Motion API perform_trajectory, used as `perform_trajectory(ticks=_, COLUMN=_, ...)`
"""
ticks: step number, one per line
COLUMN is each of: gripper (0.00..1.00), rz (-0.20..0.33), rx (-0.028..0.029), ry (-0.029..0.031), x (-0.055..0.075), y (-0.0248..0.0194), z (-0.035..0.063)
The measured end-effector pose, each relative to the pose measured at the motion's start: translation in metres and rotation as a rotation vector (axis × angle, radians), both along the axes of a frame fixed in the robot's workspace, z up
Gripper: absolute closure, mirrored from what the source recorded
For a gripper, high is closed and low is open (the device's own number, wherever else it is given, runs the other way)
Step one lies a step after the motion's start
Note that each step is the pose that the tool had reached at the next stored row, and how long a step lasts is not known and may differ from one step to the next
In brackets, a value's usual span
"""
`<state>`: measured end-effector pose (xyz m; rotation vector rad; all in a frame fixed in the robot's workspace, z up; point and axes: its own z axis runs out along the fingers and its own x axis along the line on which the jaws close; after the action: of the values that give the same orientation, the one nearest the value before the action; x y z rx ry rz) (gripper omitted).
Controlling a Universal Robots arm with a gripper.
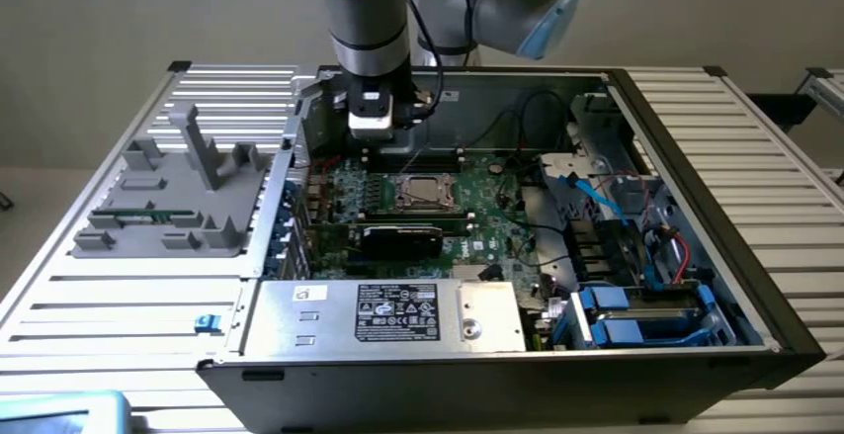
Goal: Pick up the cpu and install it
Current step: 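Install the first cpu locking lever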
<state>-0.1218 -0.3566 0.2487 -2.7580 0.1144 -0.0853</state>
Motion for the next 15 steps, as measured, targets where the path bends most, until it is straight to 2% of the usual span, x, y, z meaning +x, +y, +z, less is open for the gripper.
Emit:
perform_trajectory(ticks=6, gripper=0.89, rz=-0.081, rx=0.0183, ry=-0.0004, x=0.000, y=0.0000, z=-0.0026)
perform_trajectory(ticks=8, gripper=0.89, rz=-0.105, rx=0.0226, ry=-0.0014, x=0.000, y=0.0001, z=-0.0035)
perform_trajectory(ticks=15, gripper=0.89, rz=-0.213, rx=0.0235, ry=-0.0039, x=0.000, y=0.0000, z=-0.0104)
